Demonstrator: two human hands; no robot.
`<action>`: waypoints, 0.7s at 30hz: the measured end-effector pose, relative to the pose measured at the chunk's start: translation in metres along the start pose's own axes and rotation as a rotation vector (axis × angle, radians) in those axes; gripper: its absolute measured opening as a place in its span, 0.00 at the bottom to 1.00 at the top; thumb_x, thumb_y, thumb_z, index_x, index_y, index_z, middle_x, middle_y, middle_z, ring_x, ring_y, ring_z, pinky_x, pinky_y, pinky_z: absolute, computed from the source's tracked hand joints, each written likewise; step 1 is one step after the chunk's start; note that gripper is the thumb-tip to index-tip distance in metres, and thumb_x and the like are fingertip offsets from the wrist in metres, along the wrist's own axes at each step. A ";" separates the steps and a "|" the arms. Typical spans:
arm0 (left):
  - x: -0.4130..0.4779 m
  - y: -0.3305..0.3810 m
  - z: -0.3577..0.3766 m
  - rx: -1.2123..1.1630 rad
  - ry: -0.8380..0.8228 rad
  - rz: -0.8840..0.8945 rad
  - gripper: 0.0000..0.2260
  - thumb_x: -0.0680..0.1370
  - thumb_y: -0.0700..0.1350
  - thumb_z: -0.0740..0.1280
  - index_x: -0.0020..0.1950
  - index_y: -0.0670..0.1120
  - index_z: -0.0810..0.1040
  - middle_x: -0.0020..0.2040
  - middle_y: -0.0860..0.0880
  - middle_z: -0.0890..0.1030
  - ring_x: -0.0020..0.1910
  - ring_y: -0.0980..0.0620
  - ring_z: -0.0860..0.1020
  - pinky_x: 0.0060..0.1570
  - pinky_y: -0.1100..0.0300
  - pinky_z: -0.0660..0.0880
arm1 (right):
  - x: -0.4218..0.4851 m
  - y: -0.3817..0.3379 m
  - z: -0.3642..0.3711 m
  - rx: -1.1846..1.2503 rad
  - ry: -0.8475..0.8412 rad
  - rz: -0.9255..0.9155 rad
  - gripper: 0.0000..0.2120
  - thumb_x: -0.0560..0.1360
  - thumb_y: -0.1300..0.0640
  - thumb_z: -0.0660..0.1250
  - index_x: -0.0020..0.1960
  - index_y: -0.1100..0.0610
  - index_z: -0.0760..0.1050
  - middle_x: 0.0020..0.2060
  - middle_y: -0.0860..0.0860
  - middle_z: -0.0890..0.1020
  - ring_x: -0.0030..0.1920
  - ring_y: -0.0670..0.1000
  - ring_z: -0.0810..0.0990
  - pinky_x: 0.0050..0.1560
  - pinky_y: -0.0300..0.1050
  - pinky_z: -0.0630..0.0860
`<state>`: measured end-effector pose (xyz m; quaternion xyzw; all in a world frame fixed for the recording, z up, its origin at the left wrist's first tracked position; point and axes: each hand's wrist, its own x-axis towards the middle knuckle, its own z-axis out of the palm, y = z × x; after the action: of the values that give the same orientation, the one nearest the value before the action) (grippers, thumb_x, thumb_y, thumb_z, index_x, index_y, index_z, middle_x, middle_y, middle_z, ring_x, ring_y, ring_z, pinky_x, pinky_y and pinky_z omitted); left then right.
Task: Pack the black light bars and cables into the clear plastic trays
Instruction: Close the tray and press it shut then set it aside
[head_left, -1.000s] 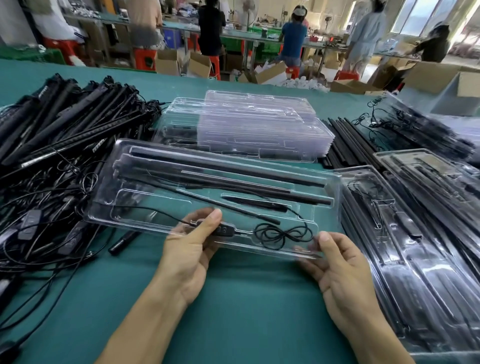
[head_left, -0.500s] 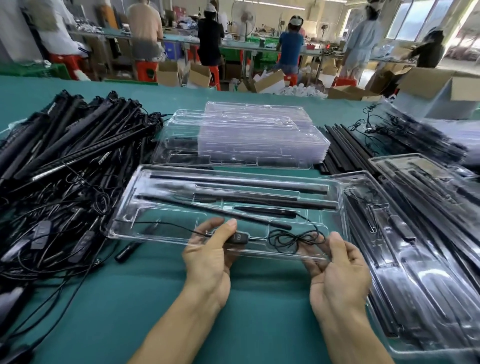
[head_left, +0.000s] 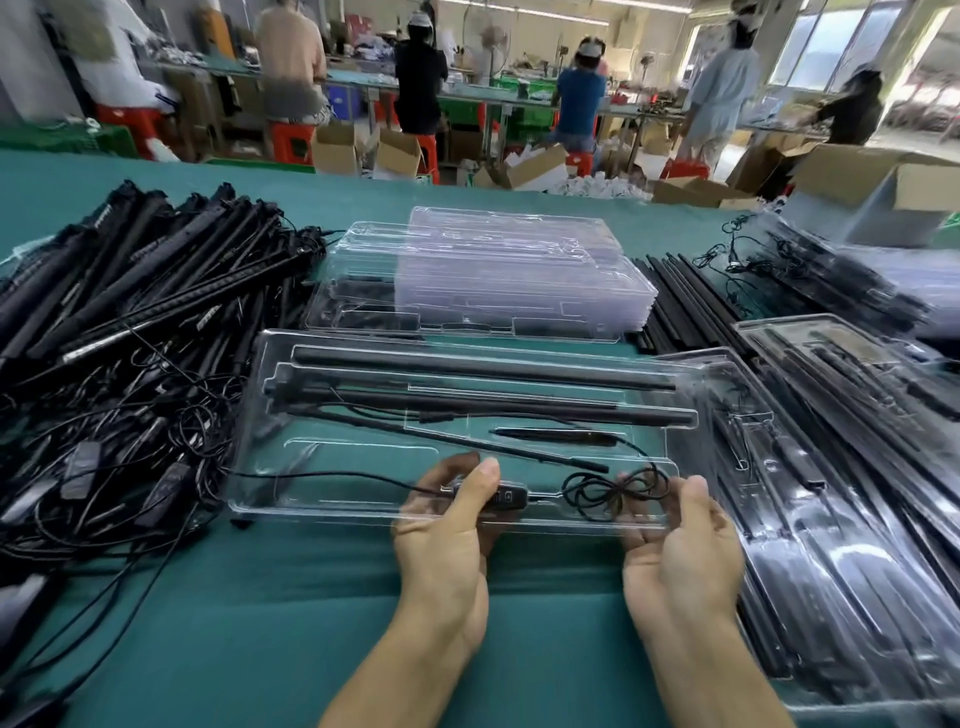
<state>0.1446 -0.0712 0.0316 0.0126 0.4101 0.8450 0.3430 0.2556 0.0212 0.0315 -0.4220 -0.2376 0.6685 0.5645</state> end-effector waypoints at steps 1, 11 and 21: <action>0.001 0.000 0.000 -0.002 0.001 -0.002 0.07 0.67 0.38 0.74 0.43 0.45 0.81 0.40 0.42 0.82 0.34 0.47 0.81 0.32 0.60 0.80 | 0.000 -0.001 0.001 -0.001 0.004 -0.001 0.09 0.82 0.53 0.60 0.45 0.54 0.73 0.44 0.58 0.82 0.34 0.52 0.84 0.30 0.44 0.80; 0.007 -0.007 0.002 0.018 0.128 0.054 0.10 0.73 0.31 0.72 0.43 0.46 0.77 0.36 0.44 0.81 0.31 0.47 0.80 0.35 0.57 0.78 | -0.001 0.002 0.006 -0.077 0.102 -0.023 0.09 0.81 0.54 0.64 0.42 0.52 0.73 0.35 0.50 0.82 0.27 0.46 0.79 0.22 0.34 0.70; 0.011 -0.007 0.008 -0.009 0.201 0.091 0.13 0.73 0.30 0.72 0.42 0.47 0.75 0.30 0.48 0.81 0.26 0.50 0.80 0.43 0.52 0.75 | -0.007 0.001 0.011 -0.034 0.068 0.018 0.07 0.79 0.54 0.66 0.44 0.52 0.73 0.33 0.48 0.84 0.29 0.48 0.82 0.25 0.36 0.74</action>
<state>0.1423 -0.0561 0.0285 -0.0554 0.4375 0.8586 0.2614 0.2456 0.0165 0.0386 -0.4561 -0.2260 0.6545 0.5590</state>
